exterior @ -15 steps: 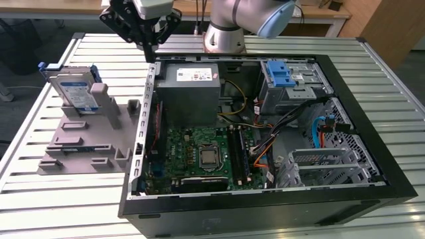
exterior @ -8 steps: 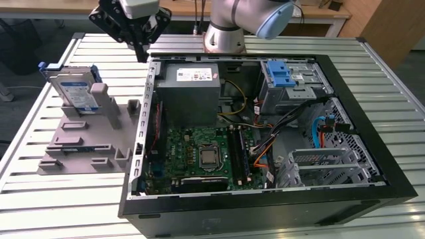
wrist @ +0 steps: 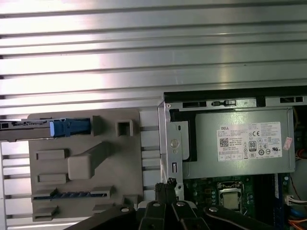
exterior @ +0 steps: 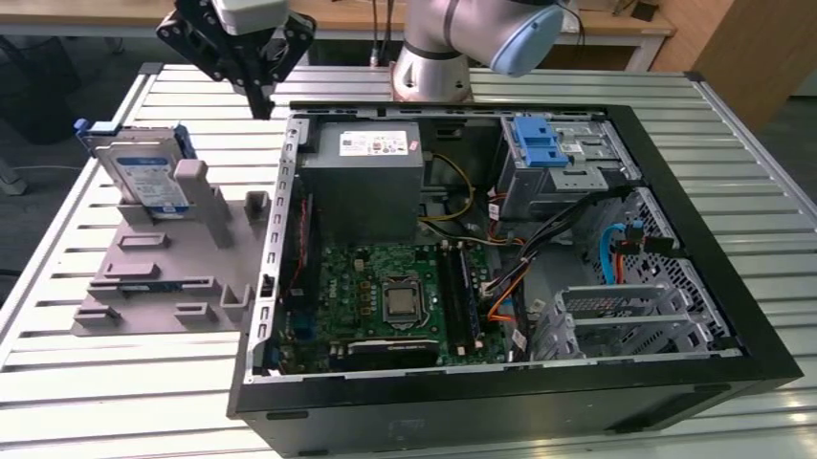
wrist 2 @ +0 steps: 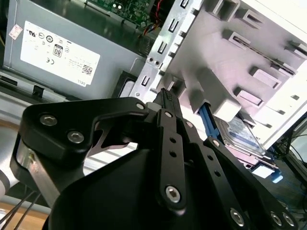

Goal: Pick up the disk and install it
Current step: 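Reach for the disk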

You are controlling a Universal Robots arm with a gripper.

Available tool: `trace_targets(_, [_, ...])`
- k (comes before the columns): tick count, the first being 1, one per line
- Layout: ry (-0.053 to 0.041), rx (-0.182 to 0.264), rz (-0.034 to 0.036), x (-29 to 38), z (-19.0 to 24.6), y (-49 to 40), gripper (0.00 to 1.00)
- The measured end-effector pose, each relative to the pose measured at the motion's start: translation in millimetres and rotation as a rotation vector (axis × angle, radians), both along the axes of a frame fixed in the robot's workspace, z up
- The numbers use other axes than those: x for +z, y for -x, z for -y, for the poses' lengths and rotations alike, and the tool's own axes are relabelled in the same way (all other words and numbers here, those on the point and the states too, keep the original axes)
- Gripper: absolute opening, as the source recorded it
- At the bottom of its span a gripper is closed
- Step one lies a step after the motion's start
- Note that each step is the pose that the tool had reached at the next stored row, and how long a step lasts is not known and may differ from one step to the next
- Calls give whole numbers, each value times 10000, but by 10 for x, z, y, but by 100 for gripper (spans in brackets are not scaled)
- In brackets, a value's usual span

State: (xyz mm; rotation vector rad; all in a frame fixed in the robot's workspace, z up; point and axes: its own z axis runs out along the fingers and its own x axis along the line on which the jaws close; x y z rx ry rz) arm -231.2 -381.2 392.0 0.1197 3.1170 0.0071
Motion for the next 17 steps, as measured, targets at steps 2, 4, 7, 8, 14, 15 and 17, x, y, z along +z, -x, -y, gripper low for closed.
trace_targets(2, [0, 0, 0, -1, -7, 36, 11])
trace_targets(4, [0, -1, 0, -1, -14, 74, 11])
trace_targets(7, [0, 0, 0, -2, -26, 130, 11])
trace_targets(8, [1, 0, 0, -3, -30, 147, 11])
trace_targets(14, [0, -1, 0, -6, -54, 254, 11])
trace_targets(15, [0, -1, -1, -7, -57, 273, 11])
trace_targets(17, [0, -1, 0, -8, -65, 313, 11])
